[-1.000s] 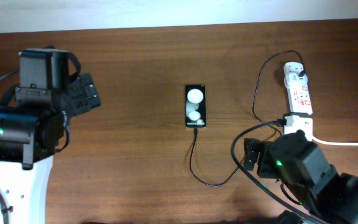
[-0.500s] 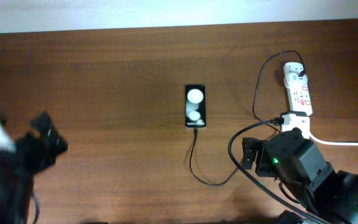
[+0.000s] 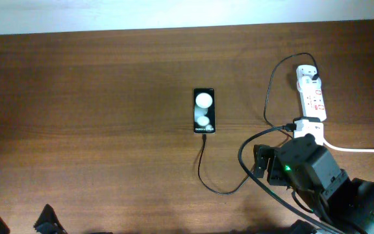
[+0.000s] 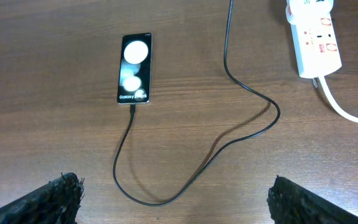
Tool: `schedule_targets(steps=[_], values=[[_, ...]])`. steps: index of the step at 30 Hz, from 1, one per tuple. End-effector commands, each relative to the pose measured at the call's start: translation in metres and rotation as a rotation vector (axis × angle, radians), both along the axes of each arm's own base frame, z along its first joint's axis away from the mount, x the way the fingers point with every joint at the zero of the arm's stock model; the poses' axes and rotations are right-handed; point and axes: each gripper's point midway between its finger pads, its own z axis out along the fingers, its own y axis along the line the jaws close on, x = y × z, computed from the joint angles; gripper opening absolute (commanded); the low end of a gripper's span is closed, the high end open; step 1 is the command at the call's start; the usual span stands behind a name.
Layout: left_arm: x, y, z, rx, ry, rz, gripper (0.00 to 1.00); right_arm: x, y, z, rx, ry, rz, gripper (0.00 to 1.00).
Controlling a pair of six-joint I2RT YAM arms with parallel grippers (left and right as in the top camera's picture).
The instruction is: Plug charger to phone and switch on socket
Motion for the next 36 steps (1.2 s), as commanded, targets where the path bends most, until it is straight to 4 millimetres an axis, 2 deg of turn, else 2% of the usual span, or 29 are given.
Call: schedule_targets(steps=[1, 3, 10, 16, 23, 27, 29, 36], values=[[-0.004, 0.003, 0.000, 0.003, -0.012, 0.024, 0.99, 0.002, 0.000, 0.002, 0.001, -0.001, -0.009, 0.99], [-0.009, 0.003, 0.001, 0.003, -0.034, 0.025, 0.99, 0.003, 0.001, -0.001, -0.011, 0.014, -0.009, 0.99], [-0.072, 0.002, 0.002, 0.002, -0.275, 0.025, 0.99, 0.015, 0.010, -0.021, -0.075, 0.094, -0.008, 0.99], [-0.113, 0.002, -0.006, 0.002, -0.435, 0.025, 0.99, 0.018, 0.013, -0.023, -0.081, 0.101, -0.009, 0.99], [-0.131, 0.002, -0.011, 0.002, -0.510, 0.025, 0.99, 0.018, 0.013, -0.023, -0.080, 0.100, -0.009, 0.99], [-0.153, 0.002, -0.020, 0.002, -0.601, 0.025, 0.99, 0.018, 0.013, -0.023, -0.080, 0.100, -0.009, 0.99], [-0.159, 0.001, -0.018, 0.002, -0.627, 0.026, 0.99, 0.018, 0.013, -0.023, -0.080, 0.100, -0.009, 0.99], [-0.161, 0.001, -0.016, 0.002, -0.637, 0.026, 0.99, 0.019, 0.014, -0.022, -0.075, 0.095, -0.009, 0.99]])
